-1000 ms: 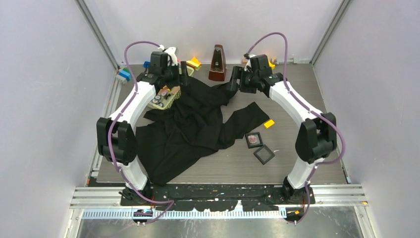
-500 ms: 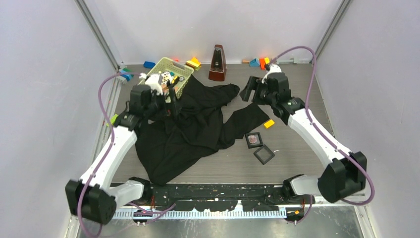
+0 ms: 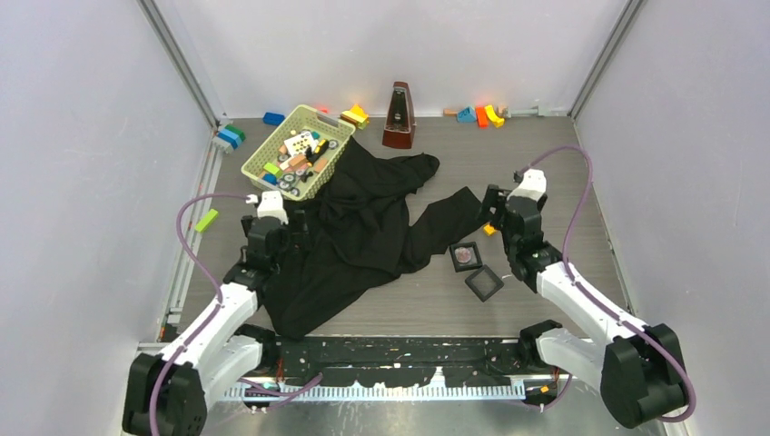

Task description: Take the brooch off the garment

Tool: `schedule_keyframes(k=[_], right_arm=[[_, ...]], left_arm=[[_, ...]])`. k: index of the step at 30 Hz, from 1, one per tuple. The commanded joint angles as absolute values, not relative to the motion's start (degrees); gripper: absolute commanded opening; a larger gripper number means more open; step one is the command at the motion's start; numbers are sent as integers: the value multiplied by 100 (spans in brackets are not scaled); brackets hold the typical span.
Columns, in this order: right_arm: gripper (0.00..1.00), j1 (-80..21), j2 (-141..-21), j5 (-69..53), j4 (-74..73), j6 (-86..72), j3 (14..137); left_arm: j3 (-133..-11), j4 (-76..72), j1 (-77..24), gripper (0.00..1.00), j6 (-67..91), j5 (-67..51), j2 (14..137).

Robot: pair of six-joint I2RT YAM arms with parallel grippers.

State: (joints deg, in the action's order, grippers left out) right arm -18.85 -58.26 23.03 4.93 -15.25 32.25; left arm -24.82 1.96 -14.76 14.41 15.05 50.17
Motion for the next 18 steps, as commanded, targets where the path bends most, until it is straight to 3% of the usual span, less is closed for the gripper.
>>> schedule_keyframes(k=[1,5,7,15,18], right_arm=[[86,-1525,-5861,3141,2700,-974,2232],[85,-868,-6352,2759,3618,-1001,1881],[85,-516,-6802,2492,3948,-1078,1858],[83,-277,-8949,2469,6438,-822,1573],[85,-108,-8878,2365,5842,-1047,1847]], left_arm=[[-1938,-1982,-1378,100,755,2613,5531],[-1585,-3388,-1092,100,499,2312,6474],[-1738,-3405,-884,99,373,1831,6747],[-1915,-4706,-223,97,326,970,7840],[-1913,-5634,-28,95,502,418,8744]])
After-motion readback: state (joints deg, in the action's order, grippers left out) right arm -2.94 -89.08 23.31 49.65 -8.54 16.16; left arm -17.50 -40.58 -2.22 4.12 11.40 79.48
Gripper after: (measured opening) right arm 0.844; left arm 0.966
